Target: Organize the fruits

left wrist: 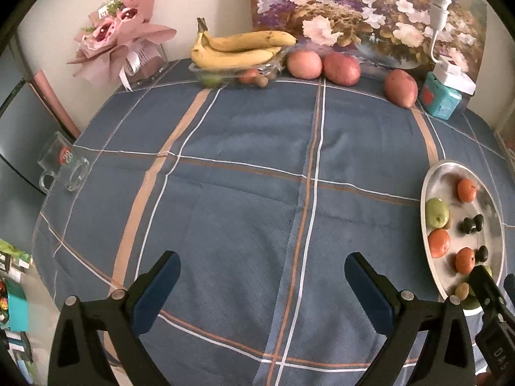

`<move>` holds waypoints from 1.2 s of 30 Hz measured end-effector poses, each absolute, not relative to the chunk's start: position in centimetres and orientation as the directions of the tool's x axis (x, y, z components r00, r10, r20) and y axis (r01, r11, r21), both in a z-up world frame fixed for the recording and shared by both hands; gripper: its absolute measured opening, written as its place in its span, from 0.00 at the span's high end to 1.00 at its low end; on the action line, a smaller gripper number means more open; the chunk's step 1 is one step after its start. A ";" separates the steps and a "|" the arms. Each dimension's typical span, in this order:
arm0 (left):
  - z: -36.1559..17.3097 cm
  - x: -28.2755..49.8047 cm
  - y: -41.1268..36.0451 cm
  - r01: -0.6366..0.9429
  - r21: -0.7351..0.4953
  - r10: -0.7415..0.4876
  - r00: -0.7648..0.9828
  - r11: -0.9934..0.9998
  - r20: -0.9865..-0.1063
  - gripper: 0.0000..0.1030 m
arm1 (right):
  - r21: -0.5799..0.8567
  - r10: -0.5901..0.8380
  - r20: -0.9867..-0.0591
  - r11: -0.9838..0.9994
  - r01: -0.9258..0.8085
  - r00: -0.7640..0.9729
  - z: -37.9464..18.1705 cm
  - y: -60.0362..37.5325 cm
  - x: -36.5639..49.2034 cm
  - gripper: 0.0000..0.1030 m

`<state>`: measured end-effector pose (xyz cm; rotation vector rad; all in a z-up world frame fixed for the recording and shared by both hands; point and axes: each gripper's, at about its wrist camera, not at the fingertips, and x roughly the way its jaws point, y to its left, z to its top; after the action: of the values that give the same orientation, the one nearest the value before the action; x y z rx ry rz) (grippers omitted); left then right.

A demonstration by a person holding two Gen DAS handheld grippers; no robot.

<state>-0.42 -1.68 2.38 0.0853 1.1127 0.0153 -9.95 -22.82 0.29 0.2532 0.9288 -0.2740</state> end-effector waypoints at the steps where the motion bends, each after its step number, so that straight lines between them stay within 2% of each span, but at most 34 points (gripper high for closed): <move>1: 2.3 -0.4 -1.7 0.031 0.074 0.053 0.440 0.997 -0.897 0.00 | 0.096 -0.122 -0.814 0.936 0.339 0.568 0.3 -22.8 -9.9 0.07; 36: 1.2 -0.2 -1.5 0.023 0.038 0.026 0.387 0.999 -0.922 0.00 | 0.087 -0.119 -0.829 0.938 0.335 0.546 -0.3 -22.5 -9.7 0.06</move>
<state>-0.22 -1.49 1.24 0.0469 1.1732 0.0016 -9.68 -22.48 -0.28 0.2471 0.9577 -0.2725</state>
